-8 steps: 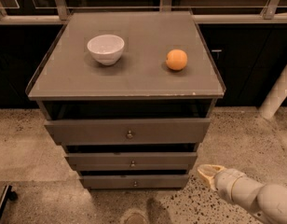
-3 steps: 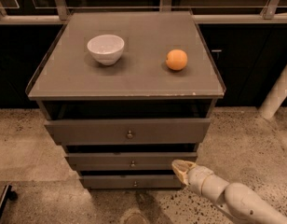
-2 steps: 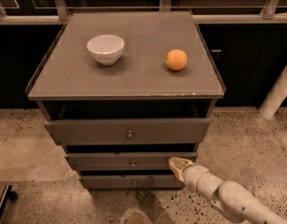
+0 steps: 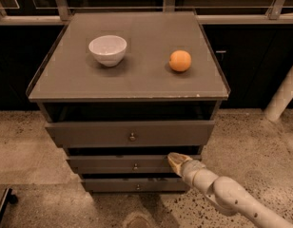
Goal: Open middle drawer
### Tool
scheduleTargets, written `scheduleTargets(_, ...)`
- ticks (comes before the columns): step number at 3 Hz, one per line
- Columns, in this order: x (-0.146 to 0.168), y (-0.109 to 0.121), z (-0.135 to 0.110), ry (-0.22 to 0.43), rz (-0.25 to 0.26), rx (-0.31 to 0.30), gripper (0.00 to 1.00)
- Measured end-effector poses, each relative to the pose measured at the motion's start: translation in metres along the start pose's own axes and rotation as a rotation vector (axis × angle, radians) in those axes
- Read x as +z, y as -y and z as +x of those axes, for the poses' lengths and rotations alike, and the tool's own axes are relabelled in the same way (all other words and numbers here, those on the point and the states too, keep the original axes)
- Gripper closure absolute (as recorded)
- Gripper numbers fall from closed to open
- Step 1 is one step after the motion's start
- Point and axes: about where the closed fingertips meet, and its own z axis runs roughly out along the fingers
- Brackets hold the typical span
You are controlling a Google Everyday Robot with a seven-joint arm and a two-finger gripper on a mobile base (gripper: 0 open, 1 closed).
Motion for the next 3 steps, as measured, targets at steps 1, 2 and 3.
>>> scheduleTargets(1,0.014,0.008,-0.006,0.019,0.016,-0.017,1.00)
scheduleTargets(2,0.028,0.023,-0.014,0.024,0.042,-0.052,1.00)
scheduleTargets(3,0.040,0.040,-0.017,0.011,0.075,-0.071,1.00)
